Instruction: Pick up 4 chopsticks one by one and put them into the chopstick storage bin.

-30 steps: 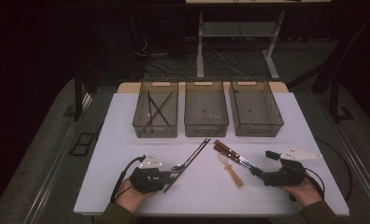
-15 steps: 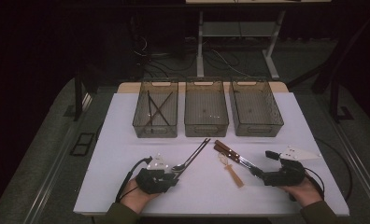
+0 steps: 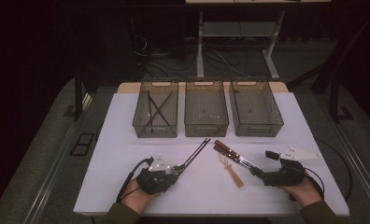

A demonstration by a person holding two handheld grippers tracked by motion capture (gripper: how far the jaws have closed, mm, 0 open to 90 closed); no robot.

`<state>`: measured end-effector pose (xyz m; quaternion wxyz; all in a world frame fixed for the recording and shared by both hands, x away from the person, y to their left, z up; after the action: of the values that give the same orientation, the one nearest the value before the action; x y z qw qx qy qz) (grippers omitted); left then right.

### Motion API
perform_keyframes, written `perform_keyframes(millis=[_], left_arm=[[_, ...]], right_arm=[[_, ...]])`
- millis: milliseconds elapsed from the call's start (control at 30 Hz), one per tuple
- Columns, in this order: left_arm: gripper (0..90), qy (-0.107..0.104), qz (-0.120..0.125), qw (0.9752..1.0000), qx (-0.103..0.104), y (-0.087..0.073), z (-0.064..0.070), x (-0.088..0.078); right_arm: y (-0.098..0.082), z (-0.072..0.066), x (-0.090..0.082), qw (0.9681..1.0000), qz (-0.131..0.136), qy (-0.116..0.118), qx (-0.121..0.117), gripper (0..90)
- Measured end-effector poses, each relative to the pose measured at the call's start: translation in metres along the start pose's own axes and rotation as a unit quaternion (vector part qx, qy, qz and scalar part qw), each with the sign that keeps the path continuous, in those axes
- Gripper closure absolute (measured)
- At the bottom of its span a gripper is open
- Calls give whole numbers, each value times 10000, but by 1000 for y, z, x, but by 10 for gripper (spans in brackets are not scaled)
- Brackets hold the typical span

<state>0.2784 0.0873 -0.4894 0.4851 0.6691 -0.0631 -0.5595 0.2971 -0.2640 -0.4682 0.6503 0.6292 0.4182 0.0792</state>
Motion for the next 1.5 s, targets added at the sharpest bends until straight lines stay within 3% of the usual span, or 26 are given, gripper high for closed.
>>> perform_keyframes(millis=[367,500,833,1000,1500], left_arm=[[842,76,-12,9999,-95,1,1,0],[844,196,-9,9998,-95,2,2,-1],[845,166,180,9995,-218,5,3,-12],[845,182,343,9985,-374,8,2,-20],[845,161,573,9973,-437,12,-6,-34]], right_arm=[[0,0,0,10000,0,-4,6,107],[0,0,0,10000,10,-14,1,106],[0,1,-1,10000,25,-11,3,107],[0,1,-1,10000,27,-14,4,107],[1,0,-1,10000,23,-4,7,107]])
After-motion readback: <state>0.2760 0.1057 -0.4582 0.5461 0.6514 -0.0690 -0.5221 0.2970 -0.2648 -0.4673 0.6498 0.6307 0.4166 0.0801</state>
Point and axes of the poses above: each handheld gripper's, and its own axes: x roughly forward along the jaws, y roughly out of its top, z roughly to its right, the point moved 6 cm from there along x, roughly forward along the jaws, and after that the axes turned 4 degrees about z, right-handed, at the moved point
